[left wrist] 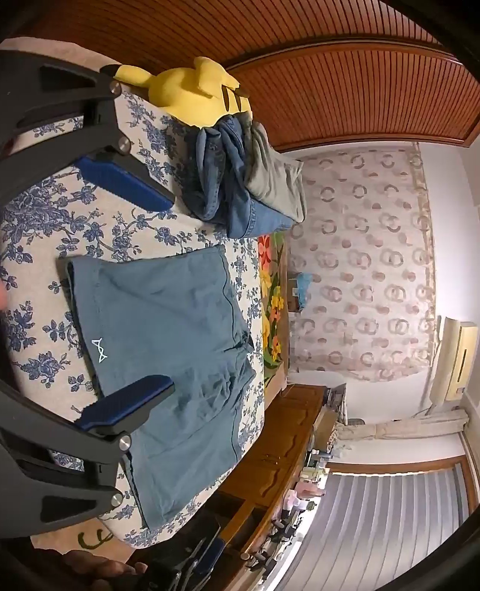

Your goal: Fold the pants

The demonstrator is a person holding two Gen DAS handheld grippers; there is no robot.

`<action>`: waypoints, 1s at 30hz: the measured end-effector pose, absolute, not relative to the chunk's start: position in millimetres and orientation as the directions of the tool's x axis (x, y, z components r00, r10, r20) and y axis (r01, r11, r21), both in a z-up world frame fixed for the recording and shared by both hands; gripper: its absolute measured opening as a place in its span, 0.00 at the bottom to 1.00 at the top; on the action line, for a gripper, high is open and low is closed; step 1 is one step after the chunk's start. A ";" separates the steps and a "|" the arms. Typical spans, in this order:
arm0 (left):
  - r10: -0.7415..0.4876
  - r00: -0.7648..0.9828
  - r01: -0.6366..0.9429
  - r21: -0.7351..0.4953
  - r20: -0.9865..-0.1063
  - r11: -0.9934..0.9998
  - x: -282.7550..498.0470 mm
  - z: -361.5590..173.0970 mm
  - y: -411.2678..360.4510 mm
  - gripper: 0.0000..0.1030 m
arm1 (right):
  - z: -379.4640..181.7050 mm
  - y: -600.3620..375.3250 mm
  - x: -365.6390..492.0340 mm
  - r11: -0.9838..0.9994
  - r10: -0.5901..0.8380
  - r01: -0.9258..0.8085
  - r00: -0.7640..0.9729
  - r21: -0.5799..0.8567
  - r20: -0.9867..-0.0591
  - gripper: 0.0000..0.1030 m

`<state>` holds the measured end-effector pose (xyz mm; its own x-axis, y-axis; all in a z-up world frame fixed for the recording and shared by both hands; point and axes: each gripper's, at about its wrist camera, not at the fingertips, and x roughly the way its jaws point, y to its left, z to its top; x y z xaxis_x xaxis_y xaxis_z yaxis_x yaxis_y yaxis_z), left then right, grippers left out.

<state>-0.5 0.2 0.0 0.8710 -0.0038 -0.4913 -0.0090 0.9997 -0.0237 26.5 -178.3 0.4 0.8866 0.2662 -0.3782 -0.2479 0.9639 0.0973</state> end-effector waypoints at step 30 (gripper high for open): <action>0.004 0.872 -0.009 -0.008 -0.490 1.000 -1.9 6.0 2.6 0.89 | 1.1 -178.7 25.9 0.964 0.266 -0.248 0.891 0.095 -0.369 0.95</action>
